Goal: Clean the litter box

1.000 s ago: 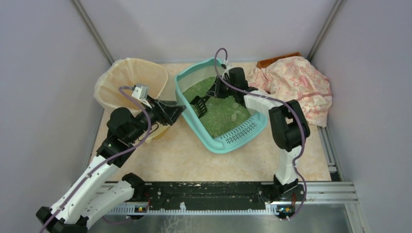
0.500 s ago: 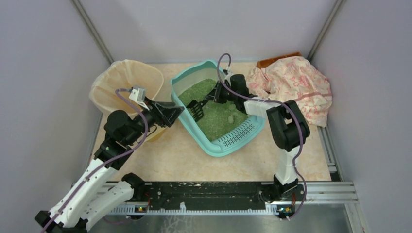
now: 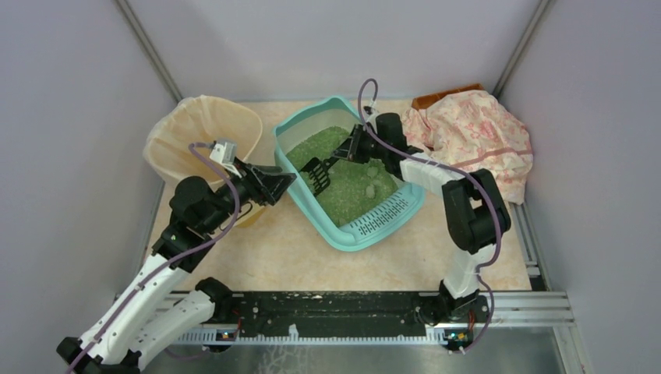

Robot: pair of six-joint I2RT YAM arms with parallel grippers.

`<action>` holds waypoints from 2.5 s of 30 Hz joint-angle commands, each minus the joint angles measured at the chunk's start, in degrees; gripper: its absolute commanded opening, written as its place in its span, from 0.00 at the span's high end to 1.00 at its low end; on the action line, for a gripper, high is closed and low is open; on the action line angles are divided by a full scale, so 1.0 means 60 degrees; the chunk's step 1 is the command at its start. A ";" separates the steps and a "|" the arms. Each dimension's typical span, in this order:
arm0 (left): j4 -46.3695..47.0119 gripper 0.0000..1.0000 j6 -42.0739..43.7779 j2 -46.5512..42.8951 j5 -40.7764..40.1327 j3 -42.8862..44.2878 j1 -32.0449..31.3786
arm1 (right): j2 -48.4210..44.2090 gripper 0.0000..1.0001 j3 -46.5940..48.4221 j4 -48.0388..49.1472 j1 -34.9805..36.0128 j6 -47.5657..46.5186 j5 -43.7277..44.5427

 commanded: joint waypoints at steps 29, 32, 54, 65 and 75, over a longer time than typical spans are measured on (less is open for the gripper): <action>0.0360 0.34 -0.0021 0.0133 0.0310 -0.0072 -0.0025 | -0.1778 1.00 -0.2013 0.3987 -0.3458 0.2812 -0.2249; 0.0327 0.34 -0.0043 0.0122 0.0278 -0.0065 -0.0020 | -0.1641 1.00 -0.2434 0.4856 -0.3543 0.3402 -0.2275; 0.0494 0.24 -0.0360 0.0569 0.0656 0.0032 -0.0013 | -0.1281 1.00 -0.2292 0.5334 -0.3289 0.4169 -0.1933; 0.0328 0.02 -0.0468 0.0418 0.0810 0.0667 -0.0028 | -0.1952 1.00 -0.2232 0.4433 -0.3294 0.3472 -0.1253; -0.0268 0.02 -0.0055 0.0379 0.0783 0.1932 -0.0021 | -0.1578 1.00 -0.1884 0.3633 -0.2959 0.3073 -0.1771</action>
